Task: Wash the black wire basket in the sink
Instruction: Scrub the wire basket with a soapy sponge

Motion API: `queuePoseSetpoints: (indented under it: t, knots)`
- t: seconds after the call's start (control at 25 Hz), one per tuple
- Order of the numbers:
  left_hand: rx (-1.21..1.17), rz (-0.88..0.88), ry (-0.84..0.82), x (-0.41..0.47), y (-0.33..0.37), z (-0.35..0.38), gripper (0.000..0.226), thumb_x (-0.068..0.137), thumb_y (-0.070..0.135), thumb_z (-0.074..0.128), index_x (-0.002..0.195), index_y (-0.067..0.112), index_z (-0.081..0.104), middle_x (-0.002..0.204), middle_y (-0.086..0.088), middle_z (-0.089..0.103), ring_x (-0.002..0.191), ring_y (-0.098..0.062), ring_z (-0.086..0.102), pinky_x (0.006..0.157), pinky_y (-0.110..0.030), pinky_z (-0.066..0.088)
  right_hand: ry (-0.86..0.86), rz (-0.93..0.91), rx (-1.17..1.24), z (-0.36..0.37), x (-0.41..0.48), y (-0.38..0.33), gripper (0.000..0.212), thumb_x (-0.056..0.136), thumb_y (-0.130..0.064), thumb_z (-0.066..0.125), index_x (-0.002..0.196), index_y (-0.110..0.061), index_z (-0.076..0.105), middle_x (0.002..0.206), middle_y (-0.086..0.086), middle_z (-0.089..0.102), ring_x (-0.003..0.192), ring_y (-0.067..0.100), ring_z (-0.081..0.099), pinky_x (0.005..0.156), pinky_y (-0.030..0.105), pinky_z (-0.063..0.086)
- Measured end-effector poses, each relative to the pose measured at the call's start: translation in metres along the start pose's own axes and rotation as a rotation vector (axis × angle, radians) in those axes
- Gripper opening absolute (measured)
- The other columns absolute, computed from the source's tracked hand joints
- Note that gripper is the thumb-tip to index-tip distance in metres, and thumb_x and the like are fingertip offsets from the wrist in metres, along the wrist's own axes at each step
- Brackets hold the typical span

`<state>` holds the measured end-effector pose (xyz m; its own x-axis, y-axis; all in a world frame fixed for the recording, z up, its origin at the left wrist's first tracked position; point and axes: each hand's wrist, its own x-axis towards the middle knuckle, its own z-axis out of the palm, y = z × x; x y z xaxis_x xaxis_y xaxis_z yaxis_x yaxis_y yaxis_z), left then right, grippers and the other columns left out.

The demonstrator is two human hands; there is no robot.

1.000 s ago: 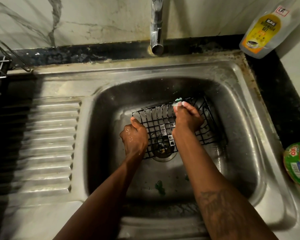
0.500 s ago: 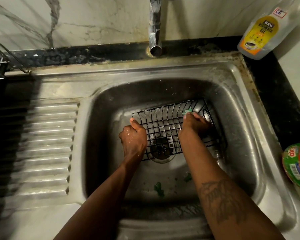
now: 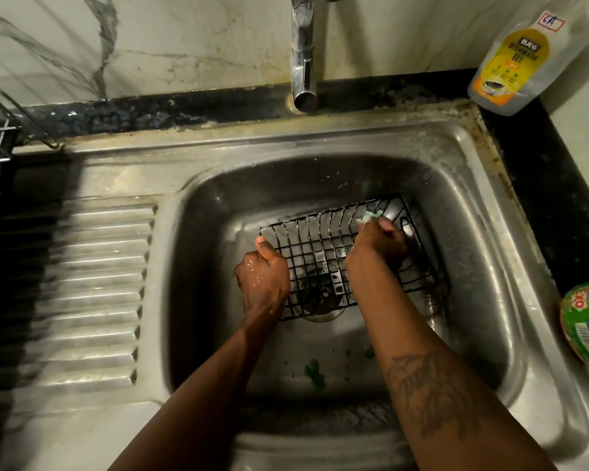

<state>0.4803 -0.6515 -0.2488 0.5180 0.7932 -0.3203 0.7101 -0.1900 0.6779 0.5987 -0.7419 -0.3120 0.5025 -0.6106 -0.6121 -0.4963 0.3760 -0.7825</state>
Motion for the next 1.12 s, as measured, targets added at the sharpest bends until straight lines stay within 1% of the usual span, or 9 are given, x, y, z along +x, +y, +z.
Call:
queuePoseSetpoints:
  t: [0.16,0.32,0.56,0.64,0.76,0.84,0.96,1.04,1.12]
  knots:
    - [-0.006,-0.009,-0.031,0.000,-0.001,0.000,0.042,0.108,0.036,0.026,0.080,0.012,0.047,0.073,-0.004,0.037,0.072,-0.017,0.040,0.077,-0.029,0.034,0.055,0.059,0.211,-0.004,-0.012,-0.021,0.025,0.086,0.001,0.061,0.070,-0.018,0.067,0.076,-0.001,0.069,0.072,0.018,0.071,0.066,0.031,0.060]
    - [-0.020,0.013,-0.003,0.004,-0.005,0.004,0.054,0.108,0.036,0.027,0.065,0.011,0.049,0.065,0.000,0.047,0.061,-0.011,0.048,0.057,-0.024,0.036,0.052,-0.174,0.385,0.006,-0.005,-0.047,0.022,0.078,0.012,0.070,0.075,-0.010,0.067,0.069,0.000,0.068,0.057,0.011,0.064,0.056,0.025,0.056]
    - [0.007,0.008,0.042,0.014,-0.020,0.015,0.061,0.106,0.041,0.025,0.068,0.007,0.059,0.064,-0.006,0.057,0.061,-0.015,0.056,0.062,-0.029,0.042,0.000,-0.506,0.186,0.005,-0.004,-0.033,0.030,0.078,0.013,0.065,0.075,-0.017,0.062,0.072,-0.003,0.064,0.061,0.001,0.059,0.057,0.014,0.047]
    - [0.046,0.054,0.068,0.017,-0.023,0.015,0.064,0.103,0.044,0.025,0.067,0.007,0.063,0.065,-0.011,0.063,0.062,-0.022,0.061,0.062,-0.031,0.048,-0.014,-0.557,0.118,0.002,-0.002,-0.030,0.021,0.081,0.010,0.061,0.086,-0.009,0.068,0.080,0.003,0.069,0.069,0.008,0.065,0.061,0.015,0.052]
    - [0.183,0.201,0.108,0.029,-0.025,0.007,0.056,0.099,0.047,0.033,0.071,0.011,0.064,0.066,-0.007,0.065,0.062,-0.021,0.061,0.060,-0.029,0.046,-0.145,-0.651,-0.075,-0.001,0.004,-0.020,0.032,0.086,0.009,0.056,0.113,0.000,0.072,0.104,0.014,0.073,0.089,0.018,0.070,0.070,0.007,0.051]
    - [0.310,0.313,0.133,0.039,-0.024,0.000,0.041,0.096,0.051,0.040,0.091,0.019,0.066,0.076,-0.002,0.067,0.081,-0.019,0.065,0.073,-0.029,0.047,-0.254,-0.661,-0.166,-0.001,0.004,-0.014,0.038,0.089,0.006,0.055,0.121,-0.004,0.071,0.113,0.014,0.072,0.099,0.020,0.069,0.073,0.001,0.048]
    - [0.495,0.412,0.162,0.056,-0.027,-0.002,0.049,0.088,0.055,0.046,0.130,0.031,0.055,0.133,-0.008,0.056,0.133,-0.029,0.039,0.112,-0.043,0.029,-0.366,-0.693,-0.245,0.001,0.004,-0.006,0.040,0.089,0.003,0.055,0.122,-0.011,0.072,0.116,0.012,0.072,0.102,0.020,0.069,0.078,0.002,0.048]
    - [0.509,0.493,0.155,0.057,-0.024,-0.004,0.053,0.089,0.051,0.051,0.140,0.034,0.047,0.145,-0.009,0.045,0.138,-0.032,0.033,0.112,-0.050,0.030,-0.463,-0.670,-0.311,0.002,0.001,-0.005,0.041,0.089,0.005,0.058,0.122,-0.014,0.072,0.119,0.011,0.070,0.106,0.018,0.068,0.083,0.007,0.051]
    - [0.503,0.670,0.081,0.056,-0.020,-0.007,0.040,0.094,0.047,0.048,0.132,0.033,0.056,0.126,-0.005,0.062,0.119,-0.027,0.056,0.100,-0.044,0.046,-0.644,-0.690,-0.412,0.003,0.000,-0.005,0.040,0.089,0.006,0.059,0.122,-0.014,0.072,0.119,0.008,0.071,0.106,0.018,0.069,0.087,0.018,0.056]
